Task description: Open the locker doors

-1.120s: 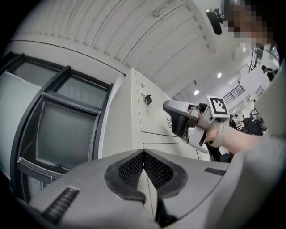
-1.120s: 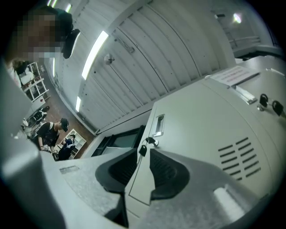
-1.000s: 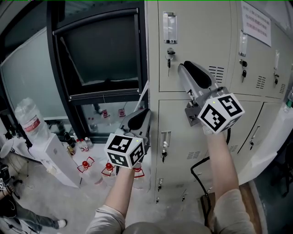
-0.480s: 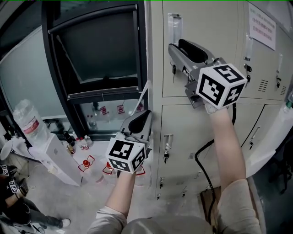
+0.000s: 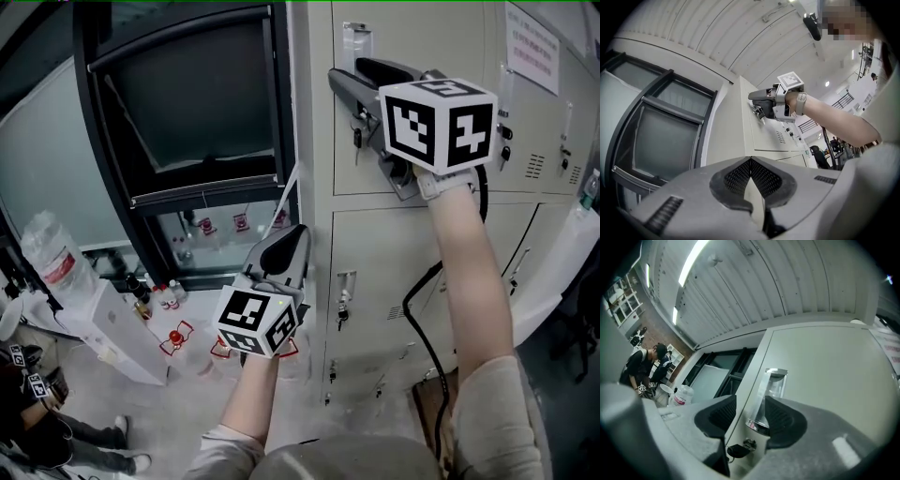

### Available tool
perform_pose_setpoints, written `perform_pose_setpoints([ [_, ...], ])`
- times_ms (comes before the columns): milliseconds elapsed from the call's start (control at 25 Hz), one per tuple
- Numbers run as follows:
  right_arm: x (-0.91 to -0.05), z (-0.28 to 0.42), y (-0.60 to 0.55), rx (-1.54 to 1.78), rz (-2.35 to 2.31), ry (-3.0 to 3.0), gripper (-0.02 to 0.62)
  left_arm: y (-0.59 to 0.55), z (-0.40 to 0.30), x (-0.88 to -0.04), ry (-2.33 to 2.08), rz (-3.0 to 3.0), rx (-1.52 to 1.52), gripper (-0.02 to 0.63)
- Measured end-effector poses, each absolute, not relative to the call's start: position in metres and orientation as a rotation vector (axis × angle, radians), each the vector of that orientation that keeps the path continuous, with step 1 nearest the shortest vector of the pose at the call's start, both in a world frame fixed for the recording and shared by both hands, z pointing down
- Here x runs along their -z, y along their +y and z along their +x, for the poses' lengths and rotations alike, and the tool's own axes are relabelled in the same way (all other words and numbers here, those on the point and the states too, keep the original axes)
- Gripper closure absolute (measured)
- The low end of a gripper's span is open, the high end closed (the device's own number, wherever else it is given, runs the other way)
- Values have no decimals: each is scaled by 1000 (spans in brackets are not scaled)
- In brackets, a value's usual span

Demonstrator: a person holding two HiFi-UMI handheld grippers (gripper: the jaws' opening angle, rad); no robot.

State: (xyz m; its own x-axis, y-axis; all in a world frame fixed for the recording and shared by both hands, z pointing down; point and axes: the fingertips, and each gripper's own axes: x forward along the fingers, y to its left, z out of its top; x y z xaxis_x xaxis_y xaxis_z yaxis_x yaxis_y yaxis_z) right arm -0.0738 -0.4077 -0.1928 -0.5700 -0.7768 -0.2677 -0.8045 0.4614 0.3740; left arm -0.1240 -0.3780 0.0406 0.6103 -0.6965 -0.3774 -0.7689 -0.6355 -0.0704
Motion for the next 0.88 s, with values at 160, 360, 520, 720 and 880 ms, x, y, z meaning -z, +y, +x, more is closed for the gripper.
perform_pose_setpoints([
  [160, 192, -80, -411, -699, -1463, 2657, 382, -376, -132, -41, 1197, -2616, -504, 607],
  [360, 190, -80, -408, -684, -1463, 2641, 383, -374, -138, -46, 1178, -2637, -501, 607],
  [520, 189, -80, -397, -734, -1484, 2617, 383, -371, -142, -50, 1158, -2642, -514, 607],
  [720, 188, -74, -379, -822, -1517, 2575, 387, -366, -136, -56, 1122, -2650, -522, 607],
  [880, 189, -68, -364, -876, -1544, 2541, 406, -358, -129, -60, 1071, -2667, -549, 607],
])
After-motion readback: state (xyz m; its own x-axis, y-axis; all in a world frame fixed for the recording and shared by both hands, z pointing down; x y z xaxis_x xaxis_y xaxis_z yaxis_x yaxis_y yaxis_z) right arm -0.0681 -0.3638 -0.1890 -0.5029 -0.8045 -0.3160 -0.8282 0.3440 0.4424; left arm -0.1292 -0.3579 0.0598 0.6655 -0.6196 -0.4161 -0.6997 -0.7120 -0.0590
